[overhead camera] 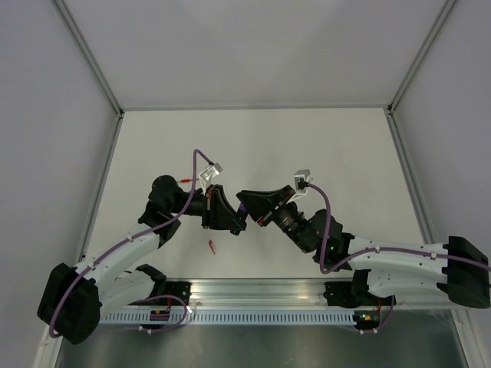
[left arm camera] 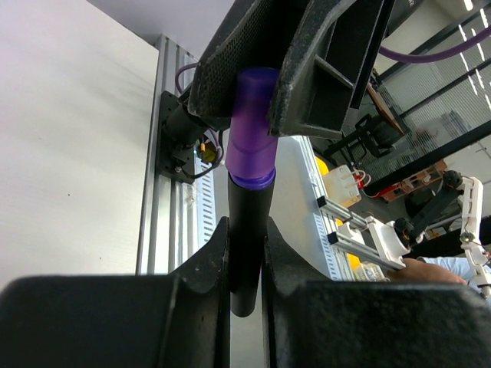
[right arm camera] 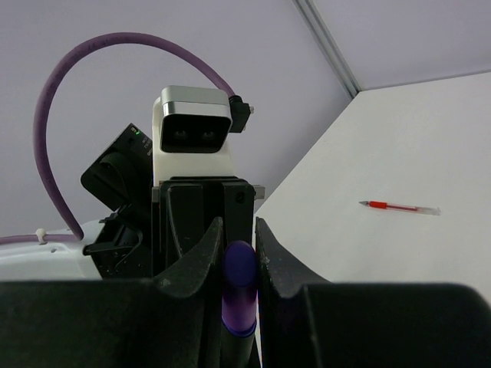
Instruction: Insert the pens into the pen caps
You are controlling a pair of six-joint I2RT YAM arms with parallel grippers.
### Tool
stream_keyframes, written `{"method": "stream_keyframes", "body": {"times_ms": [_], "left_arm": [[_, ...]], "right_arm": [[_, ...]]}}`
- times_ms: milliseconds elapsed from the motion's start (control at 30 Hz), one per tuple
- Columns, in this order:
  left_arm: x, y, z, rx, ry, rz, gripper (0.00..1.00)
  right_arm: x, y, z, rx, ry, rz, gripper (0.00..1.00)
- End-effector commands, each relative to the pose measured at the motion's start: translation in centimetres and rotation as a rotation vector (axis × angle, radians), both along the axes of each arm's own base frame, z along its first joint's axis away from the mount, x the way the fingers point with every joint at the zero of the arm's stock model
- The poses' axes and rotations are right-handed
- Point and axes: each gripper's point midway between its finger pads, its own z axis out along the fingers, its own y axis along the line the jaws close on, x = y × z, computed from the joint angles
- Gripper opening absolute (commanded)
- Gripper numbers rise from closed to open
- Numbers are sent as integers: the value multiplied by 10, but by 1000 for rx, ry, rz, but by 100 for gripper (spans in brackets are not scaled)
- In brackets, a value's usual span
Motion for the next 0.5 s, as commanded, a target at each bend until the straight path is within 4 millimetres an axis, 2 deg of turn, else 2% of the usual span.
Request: {"method": "stream_keyframes", "body": {"times_ms": [0,100,233,267,400,467], "left_arm": [[102,10,82,-200,-110,500,2],[97,15,94,-235,-106,480,2],[100,16,98,-219,-113,502,2],[101,16,98,-221,-116,503,2],[102,14,95,-229,-98,486,2],[103,14,93,-221,-85,495,2]], "right_arm": [[-143,38,-133,-404,142,636,0],[-151,36,-135,-423,114,662,0],[-162,37,-137,-424,88,695,0],[-164,41,-129,-390,71,704,0],[-183,53,-120,-353,23,778,0],[-186,55,-131,-406,31,769,0]]}}
